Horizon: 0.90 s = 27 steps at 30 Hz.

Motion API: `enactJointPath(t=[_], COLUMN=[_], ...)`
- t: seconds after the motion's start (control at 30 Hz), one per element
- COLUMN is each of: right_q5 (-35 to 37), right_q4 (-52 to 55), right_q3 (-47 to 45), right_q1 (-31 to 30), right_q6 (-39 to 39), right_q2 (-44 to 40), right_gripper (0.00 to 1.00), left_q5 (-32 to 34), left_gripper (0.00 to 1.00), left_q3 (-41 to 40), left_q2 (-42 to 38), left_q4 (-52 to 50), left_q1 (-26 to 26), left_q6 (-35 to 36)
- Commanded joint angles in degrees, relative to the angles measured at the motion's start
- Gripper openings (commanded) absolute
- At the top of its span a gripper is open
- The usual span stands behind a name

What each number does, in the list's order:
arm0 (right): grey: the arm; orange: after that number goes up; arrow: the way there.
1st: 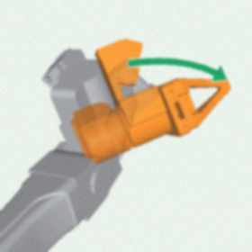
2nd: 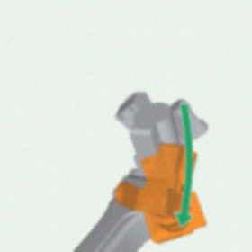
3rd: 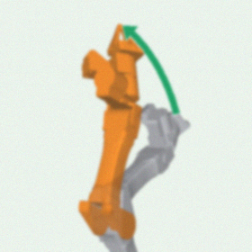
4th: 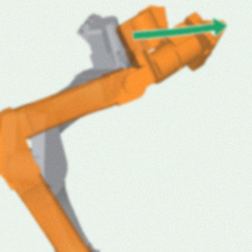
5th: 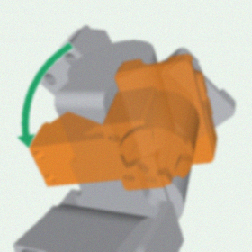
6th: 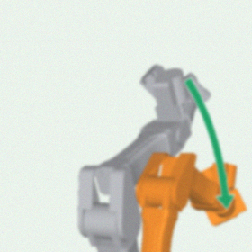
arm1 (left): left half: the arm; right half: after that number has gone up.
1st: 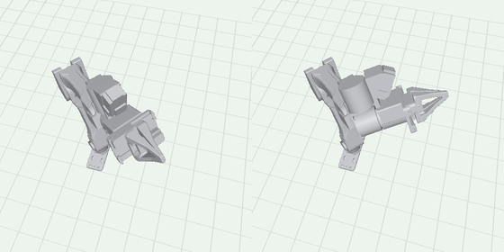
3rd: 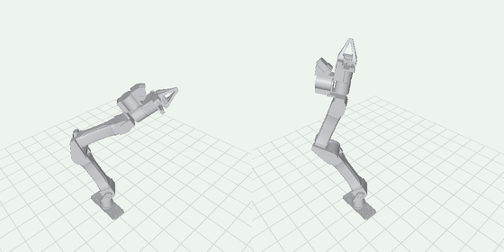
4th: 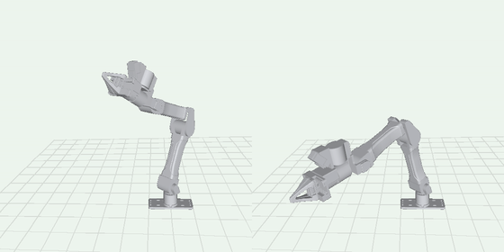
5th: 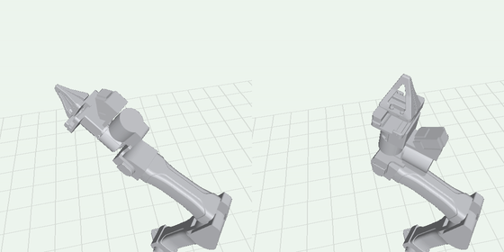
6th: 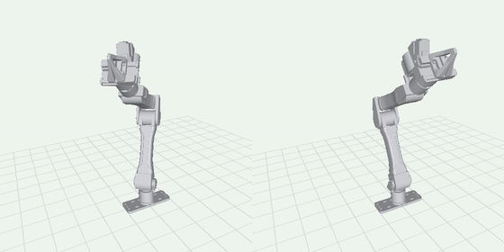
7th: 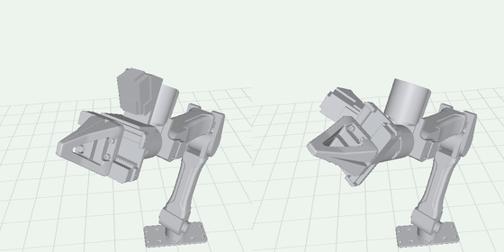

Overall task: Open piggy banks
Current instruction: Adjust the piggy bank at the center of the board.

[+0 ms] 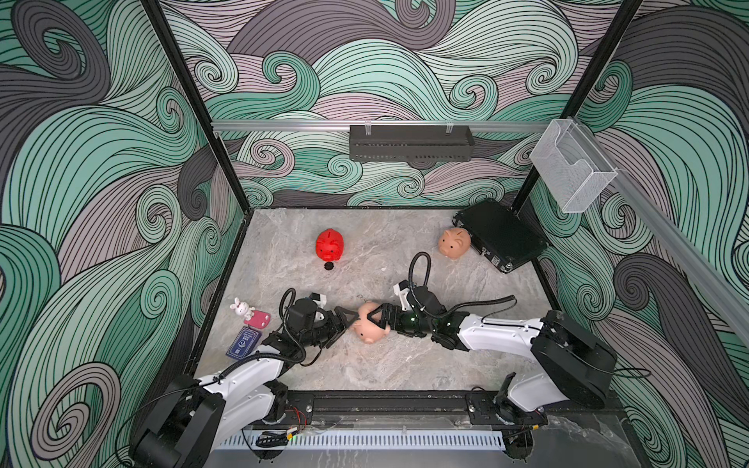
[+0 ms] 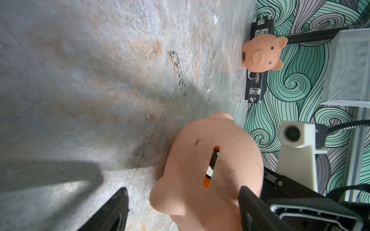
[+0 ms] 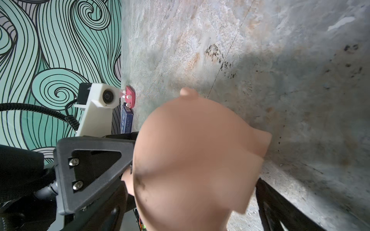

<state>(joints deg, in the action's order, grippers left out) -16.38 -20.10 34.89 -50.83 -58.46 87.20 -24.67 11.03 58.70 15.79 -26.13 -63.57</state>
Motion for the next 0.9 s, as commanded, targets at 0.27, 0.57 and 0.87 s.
enactJointPath(t=[0.27,0.57,0.87], right_q5=[-3.8,-2.7,-3.0], right_q4=[-10.5,-14.6,-18.5], right_q3=[-4.9,-8.4,-9.8], right_q1=[3.1,3.6,3.8], right_q6=[-5.5,-8.3,-10.4], right_q2=[7.4,9.9,12.9], right_gripper=[0.93,0.91,0.9], left_q5=[-0.3,-2.0,-5.6], left_gripper=[0.83,0.98,0.99], left_q3=[2.9,1.7,2.2], left_q2=[0.2,-2.6,2.3], left_q4=[0.3,2.1,7.5], left_q1=[-0.6,-0.9,-2.0], left_q6=[1.2,2.3,3.1])
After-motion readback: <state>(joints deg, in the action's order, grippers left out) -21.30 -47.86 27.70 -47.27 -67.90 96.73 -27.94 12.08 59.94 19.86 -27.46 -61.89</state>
